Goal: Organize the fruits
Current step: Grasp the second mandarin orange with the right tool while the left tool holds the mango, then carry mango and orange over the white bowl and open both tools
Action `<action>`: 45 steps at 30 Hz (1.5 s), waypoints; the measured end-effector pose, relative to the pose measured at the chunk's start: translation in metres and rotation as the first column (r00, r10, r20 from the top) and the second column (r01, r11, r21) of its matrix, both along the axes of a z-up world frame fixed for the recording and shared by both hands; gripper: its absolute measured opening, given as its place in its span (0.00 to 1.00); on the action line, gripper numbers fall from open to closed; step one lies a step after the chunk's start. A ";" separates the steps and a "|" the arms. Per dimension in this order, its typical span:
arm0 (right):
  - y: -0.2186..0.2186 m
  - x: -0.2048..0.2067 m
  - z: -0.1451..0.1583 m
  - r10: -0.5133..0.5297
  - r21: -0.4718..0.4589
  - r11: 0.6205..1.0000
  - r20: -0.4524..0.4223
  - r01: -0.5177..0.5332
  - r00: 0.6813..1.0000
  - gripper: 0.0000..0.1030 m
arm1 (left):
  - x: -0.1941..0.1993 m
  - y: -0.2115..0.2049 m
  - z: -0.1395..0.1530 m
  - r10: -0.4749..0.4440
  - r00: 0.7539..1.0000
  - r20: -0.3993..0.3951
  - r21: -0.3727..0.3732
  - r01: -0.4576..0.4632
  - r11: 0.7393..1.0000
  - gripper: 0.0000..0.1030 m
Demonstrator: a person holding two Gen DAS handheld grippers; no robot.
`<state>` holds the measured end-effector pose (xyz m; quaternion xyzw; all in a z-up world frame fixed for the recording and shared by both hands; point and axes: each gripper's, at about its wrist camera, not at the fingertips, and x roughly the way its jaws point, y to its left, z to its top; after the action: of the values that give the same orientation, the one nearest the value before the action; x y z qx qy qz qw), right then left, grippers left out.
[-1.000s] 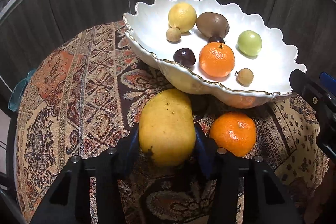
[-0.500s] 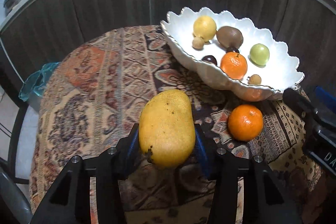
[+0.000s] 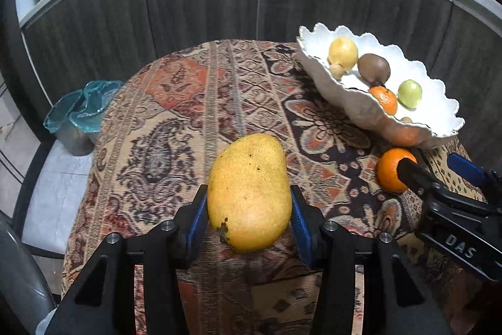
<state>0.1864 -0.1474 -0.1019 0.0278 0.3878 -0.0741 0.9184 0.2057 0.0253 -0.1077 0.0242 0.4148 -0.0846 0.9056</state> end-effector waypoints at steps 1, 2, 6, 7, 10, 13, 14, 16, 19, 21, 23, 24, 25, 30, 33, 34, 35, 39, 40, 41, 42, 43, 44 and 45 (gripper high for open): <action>0.002 0.002 -0.001 0.004 0.001 1.000 -0.003 -0.004 1.000 0.90 | 0.000 0.003 0.000 0.006 1.000 0.004 -0.002 -0.006 1.000 0.47; 0.004 0.005 -0.002 0.007 -0.002 1.000 -0.006 -0.007 1.000 0.89 | 0.000 0.005 0.001 0.010 1.000 0.005 -0.007 -0.010 1.000 0.47; 0.009 0.017 -0.008 0.008 0.003 1.000 -0.027 -0.008 1.000 0.88 | 0.002 0.011 0.001 0.019 1.000 0.006 -0.021 -0.019 1.000 0.47; 0.009 0.018 -0.010 0.009 0.007 1.000 -0.032 -0.009 0.999 0.85 | 0.002 0.012 0.001 0.018 1.000 0.001 -0.028 -0.018 0.999 0.47; 0.011 0.025 -0.016 0.015 0.008 1.000 -0.058 -0.015 0.998 0.71 | 0.003 0.012 -0.001 0.015 1.000 -0.002 -0.029 -0.015 0.999 0.47; 0.011 0.029 -0.024 0.017 0.019 1.000 -0.089 -0.015 0.996 0.60 | 0.002 0.012 -0.002 0.013 1.000 -0.003 -0.031 -0.013 0.999 0.47; 0.011 0.031 -0.027 0.020 0.023 1.000 -0.103 -0.018 0.994 0.57 | 0.002 0.011 -0.002 0.013 1.000 -0.002 -0.030 -0.013 0.999 0.47; 0.011 0.033 -0.029 0.028 0.034 0.999 -0.116 -0.024 0.993 0.51 | 0.002 0.010 -0.002 0.012 1.000 -0.001 -0.029 -0.012 1.000 0.47; 0.014 0.034 -0.029 0.050 0.029 0.998 -0.116 -0.047 0.992 0.46 | 0.002 0.010 -0.003 0.013 1.000 -0.003 -0.028 -0.013 1.000 0.47; 0.016 0.033 -0.028 0.063 0.032 0.998 -0.112 -0.060 0.992 0.46 | 0.002 0.010 -0.004 0.012 1.000 -0.005 -0.030 -0.012 0.999 0.47; 0.018 0.031 -0.027 0.073 0.031 0.997 -0.110 -0.070 0.991 0.45 | 0.002 0.009 -0.003 0.011 1.000 -0.002 -0.029 -0.011 1.000 0.47; 0.019 0.029 -0.027 0.077 0.035 0.997 -0.109 -0.074 0.991 0.45 | 0.002 0.009 -0.003 0.011 1.000 0.000 -0.028 -0.011 1.000 0.47; 0.020 0.027 -0.027 0.080 0.036 0.996 -0.109 -0.077 0.991 0.45 | 0.001 0.009 -0.002 0.010 1.000 0.001 -0.028 -0.010 1.000 0.47; 0.022 0.013 -0.023 0.097 0.056 0.994 -0.107 -0.092 0.989 0.45 | 0.000 0.005 0.000 0.003 1.000 0.003 -0.025 -0.003 1.000 0.47; 0.021 0.005 -0.015 0.111 0.059 0.993 -0.090 -0.106 0.990 0.45 | -0.002 0.000 0.002 -0.002 1.000 0.005 -0.023 0.002 1.000 0.47; 0.021 0.003 -0.013 0.115 0.060 0.992 -0.084 -0.110 0.990 0.45 | -0.003 -0.001 0.003 -0.003 1.000 0.006 -0.022 0.004 1.000 0.47; 0.020 0.001 -0.009 0.120 0.059 0.992 -0.076 -0.115 0.990 0.45 | -0.004 -0.004 0.004 -0.007 1.000 0.008 -0.022 0.007 1.000 0.47; 0.018 -0.007 0.007 0.134 0.048 0.990 -0.038 -0.132 0.990 0.45 | -0.007 -0.014 0.013 -0.026 0.999 0.021 -0.019 0.026 0.999 0.47; 0.016 -0.008 0.011 0.135 0.048 0.990 -0.029 -0.134 0.990 0.45 | -0.008 -0.016 0.015 -0.031 0.999 0.026 -0.018 0.032 0.999 0.47; 0.014 -0.010 0.015 0.135 0.049 0.990 -0.020 -0.134 0.991 0.45 | -0.009 -0.020 0.019 -0.040 0.999 0.033 -0.017 0.040 0.999 0.47; 0.011 -0.012 0.019 0.133 0.048 0.990 -0.012 -0.133 0.991 0.45 | -0.009 -0.022 0.023 -0.046 0.998 0.039 -0.015 0.047 0.999 0.47; 0.009 -0.013 0.021 0.131 0.048 0.990 -0.005 -0.131 0.991 0.45 | -0.010 -0.024 0.025 -0.051 0.998 0.046 -0.014 0.051 0.999 0.47; 0.005 -0.014 0.024 0.128 0.048 0.991 0.004 -0.128 0.992 0.45 | -0.011 -0.027 0.029 -0.056 0.997 0.054 -0.010 0.056 0.998 0.47; 0.003 -0.014 0.027 0.127 0.047 0.991 0.010 -0.127 0.992 0.45 | -0.012 -0.030 0.033 -0.060 0.996 0.062 -0.008 0.060 0.998 0.47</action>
<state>0.1725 -0.1445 -0.0751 0.0253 0.3873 -0.0061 0.9216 0.1941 -0.0049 -0.0751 0.0349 0.3855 -0.1128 0.9151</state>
